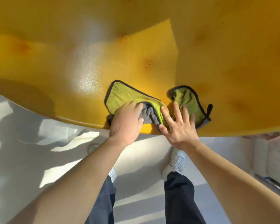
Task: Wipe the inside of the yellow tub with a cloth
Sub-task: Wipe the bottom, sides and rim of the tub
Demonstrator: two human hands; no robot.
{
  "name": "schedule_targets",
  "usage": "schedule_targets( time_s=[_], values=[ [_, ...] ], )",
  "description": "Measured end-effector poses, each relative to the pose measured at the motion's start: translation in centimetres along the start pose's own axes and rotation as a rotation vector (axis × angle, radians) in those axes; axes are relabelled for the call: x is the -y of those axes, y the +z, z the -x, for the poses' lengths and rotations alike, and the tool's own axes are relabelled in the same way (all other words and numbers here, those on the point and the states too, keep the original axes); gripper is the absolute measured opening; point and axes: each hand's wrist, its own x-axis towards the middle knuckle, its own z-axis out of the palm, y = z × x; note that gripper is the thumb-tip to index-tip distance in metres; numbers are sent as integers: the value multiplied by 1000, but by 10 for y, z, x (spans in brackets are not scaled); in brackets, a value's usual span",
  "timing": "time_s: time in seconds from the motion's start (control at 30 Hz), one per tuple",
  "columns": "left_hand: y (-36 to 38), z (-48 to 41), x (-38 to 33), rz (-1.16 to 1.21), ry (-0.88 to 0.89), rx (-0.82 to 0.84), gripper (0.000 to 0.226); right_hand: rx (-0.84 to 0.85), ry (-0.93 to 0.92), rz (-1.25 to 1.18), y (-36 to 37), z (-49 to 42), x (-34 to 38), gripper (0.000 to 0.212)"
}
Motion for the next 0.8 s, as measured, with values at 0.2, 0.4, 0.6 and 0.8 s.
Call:
schedule_targets(
  time_s=[0.2, 0.4, 0.6, 0.8],
  values=[
    [22, -48, 25, -239, 9, -72, 73, -235, -257, 55, 3, -68, 20, 72],
    [27, -54, 2, -207, 157, -73, 62, -386, 168, -167, 13, -52, 9, 88],
    [8, -37, 38, -274, 223, -30, 59, -234, 176, -195, 2, -46, 44, 88],
    [-33, -9, 108, -410, -194, -17, 61, -87, -219, -326, -14, -72, 170, 76]
  ],
)
